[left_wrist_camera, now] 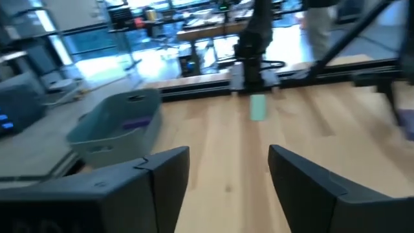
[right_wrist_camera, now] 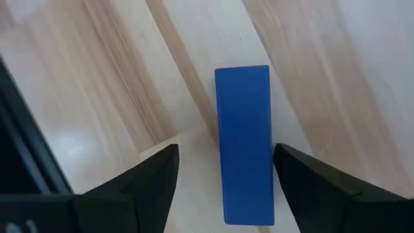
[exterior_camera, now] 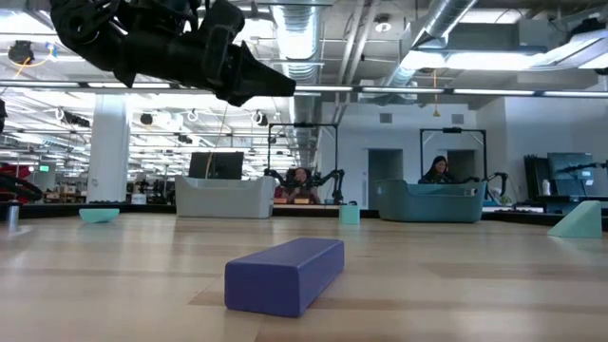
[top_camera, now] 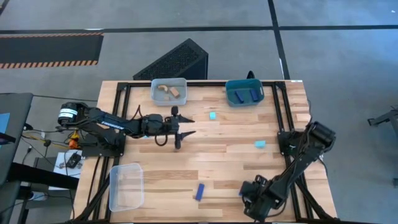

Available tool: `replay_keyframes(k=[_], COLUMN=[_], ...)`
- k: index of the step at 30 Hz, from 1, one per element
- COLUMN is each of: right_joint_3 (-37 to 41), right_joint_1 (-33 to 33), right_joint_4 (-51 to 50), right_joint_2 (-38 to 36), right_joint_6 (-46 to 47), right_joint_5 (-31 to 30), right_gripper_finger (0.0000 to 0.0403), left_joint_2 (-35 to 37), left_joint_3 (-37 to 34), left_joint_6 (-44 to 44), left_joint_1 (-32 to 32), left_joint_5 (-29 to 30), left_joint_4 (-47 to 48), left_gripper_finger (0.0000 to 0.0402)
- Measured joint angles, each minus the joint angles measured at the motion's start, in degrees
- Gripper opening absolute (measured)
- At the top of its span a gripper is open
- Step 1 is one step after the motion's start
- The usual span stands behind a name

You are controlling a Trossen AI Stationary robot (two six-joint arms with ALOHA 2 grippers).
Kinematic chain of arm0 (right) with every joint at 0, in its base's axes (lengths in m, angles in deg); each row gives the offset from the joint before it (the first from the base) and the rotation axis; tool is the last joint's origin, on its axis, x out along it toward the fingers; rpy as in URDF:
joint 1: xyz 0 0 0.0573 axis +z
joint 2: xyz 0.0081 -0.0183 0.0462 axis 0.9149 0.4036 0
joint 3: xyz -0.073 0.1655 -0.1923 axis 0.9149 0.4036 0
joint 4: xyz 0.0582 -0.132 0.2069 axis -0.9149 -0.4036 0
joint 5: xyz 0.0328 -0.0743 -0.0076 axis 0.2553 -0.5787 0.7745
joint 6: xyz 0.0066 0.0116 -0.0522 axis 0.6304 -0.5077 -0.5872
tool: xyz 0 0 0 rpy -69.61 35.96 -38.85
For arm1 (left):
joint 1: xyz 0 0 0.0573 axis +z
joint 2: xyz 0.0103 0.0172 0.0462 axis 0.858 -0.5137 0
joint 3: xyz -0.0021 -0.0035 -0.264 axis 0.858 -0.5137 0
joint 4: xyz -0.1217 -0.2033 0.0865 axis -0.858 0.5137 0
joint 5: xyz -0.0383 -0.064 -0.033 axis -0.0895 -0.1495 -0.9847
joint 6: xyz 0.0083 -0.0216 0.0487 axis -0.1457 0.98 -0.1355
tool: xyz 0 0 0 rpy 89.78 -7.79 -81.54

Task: Sort & place blocks by color
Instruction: Put the violet block into the blue bin

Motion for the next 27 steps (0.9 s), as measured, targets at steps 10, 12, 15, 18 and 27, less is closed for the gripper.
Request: replay_keyframes(k=[10,12,15,18,27], right_joint_3=[-5.0,-5.2,-5.6,-5.7,-5.6], right_joint_1=[0.0,0.0,0.0,-0.3,-3.6], right_joint_4=[-8.2,-8.6,-9.3,-10.2,-10.9], right_joint_2=[5.0,5.1,5.2,5.1,5.1], right_joint_6=[0.0,0.2,-0.1,-0.7,-10.7], right_joint_5=[-1.1,-1.7,-3.3,-5.0,-3.8], right_gripper_finger=[0.0234,0.0198,0.0136,0.0096,0.0116], left_joint_2=[0.0,0.0,0.0,0.0,0.0], left_joint_3=[0.0,0.0,0.0,0.0,0.0], left_joint_6=[-0.6,-1.1,-1.1,-1.1,-1.1], left_joint_1=[0.0,0.0,0.1,0.1,1.7], left_joint_5=[2.3,2.3,2.4,2.3,2.4], left_joint_4=[-0.3,-0.4,-0.9,-1.5,-1.2], left_gripper_finger=[0.0189,0.0185,0.0180,0.0179,0.0178])
